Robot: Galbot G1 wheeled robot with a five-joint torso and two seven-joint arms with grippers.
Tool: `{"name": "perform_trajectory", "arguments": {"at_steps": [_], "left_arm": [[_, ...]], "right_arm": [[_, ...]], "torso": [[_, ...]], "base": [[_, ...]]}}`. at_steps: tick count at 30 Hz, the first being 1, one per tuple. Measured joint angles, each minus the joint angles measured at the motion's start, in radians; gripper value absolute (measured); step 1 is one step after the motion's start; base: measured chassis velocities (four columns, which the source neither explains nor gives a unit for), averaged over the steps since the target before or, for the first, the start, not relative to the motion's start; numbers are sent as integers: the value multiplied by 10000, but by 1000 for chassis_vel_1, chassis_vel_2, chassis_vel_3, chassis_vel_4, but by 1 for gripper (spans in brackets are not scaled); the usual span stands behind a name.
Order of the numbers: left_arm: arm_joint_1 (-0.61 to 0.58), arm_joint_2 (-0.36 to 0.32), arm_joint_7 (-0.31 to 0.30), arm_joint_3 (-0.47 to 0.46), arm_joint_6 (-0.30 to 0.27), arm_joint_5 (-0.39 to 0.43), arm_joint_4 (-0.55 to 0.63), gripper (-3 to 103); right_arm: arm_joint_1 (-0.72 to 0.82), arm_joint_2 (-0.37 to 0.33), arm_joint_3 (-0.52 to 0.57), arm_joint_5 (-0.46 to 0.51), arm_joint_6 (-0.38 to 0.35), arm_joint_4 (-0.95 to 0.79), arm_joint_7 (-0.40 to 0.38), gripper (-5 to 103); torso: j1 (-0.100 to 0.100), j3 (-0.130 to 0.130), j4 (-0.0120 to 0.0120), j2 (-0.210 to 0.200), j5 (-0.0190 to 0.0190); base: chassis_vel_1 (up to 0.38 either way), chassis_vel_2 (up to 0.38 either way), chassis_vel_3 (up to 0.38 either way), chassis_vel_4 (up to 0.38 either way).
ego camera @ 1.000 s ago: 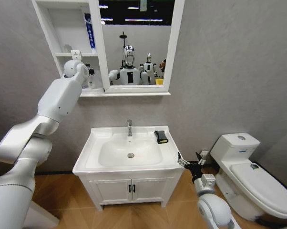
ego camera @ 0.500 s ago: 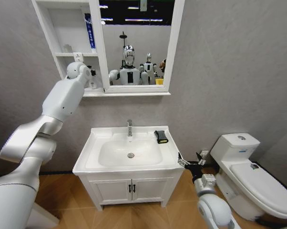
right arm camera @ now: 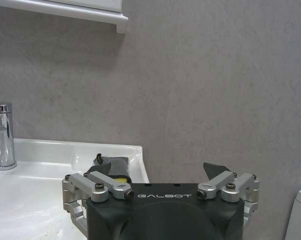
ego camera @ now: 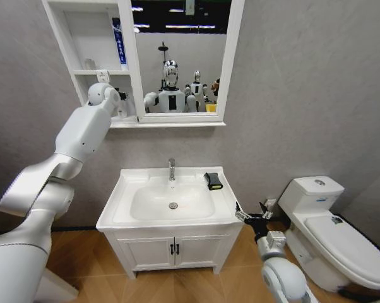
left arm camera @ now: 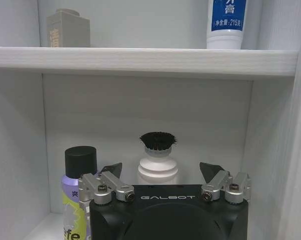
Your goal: Move facial cleanser and shampoo from washbasin to cabinet, then wipe washbasin with towel.
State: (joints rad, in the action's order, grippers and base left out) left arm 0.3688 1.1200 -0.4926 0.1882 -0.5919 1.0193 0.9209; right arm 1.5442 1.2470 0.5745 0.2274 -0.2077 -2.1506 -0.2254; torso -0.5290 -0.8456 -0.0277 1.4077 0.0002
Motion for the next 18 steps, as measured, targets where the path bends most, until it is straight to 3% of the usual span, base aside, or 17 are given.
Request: {"name": "perform_trajectory", "arguments": {"at_steps": [4, 18], "left_arm": [[18, -23, 0, -10, 44, 6, -36, 100], [14, -232, 31, -64, 331, -106, 304, 100]], "right_arm": [[22, 38, -9, -9, 23, 21, 5, 100], [125, 139, -82, -155, 42, -80, 21, 100]], "torso": [[0, 0, 0, 0, -1], [0, 0, 0, 1, 0]], "base": [[0, 0, 0, 0], [0, 0, 0, 0]]}}
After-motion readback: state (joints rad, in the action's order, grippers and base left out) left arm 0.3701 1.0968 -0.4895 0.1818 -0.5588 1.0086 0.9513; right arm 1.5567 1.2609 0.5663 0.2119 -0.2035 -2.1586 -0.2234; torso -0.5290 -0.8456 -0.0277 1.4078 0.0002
